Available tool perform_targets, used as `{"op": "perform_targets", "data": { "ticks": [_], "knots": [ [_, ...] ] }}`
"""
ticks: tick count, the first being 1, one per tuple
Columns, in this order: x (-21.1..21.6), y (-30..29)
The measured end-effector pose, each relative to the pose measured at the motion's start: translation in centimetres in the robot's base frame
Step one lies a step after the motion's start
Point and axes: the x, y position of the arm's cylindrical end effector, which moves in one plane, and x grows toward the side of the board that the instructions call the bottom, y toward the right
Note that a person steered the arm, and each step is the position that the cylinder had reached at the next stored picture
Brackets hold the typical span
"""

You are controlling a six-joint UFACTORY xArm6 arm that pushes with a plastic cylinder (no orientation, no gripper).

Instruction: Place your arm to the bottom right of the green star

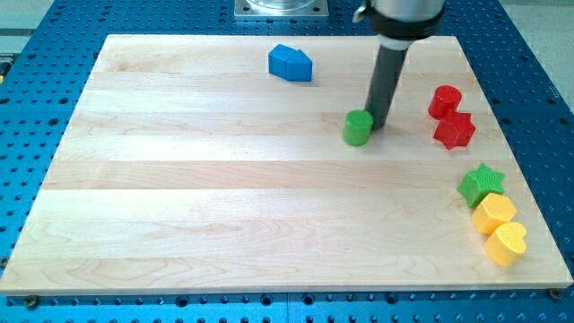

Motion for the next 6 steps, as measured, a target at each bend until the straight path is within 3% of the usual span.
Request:
{"op": "perform_targets", "data": {
  "ticks": [1,4,6],
  "knots": [
    [6.0,1.4],
    [6.3,22.4],
    [7.6,22.7]
  ]
}}
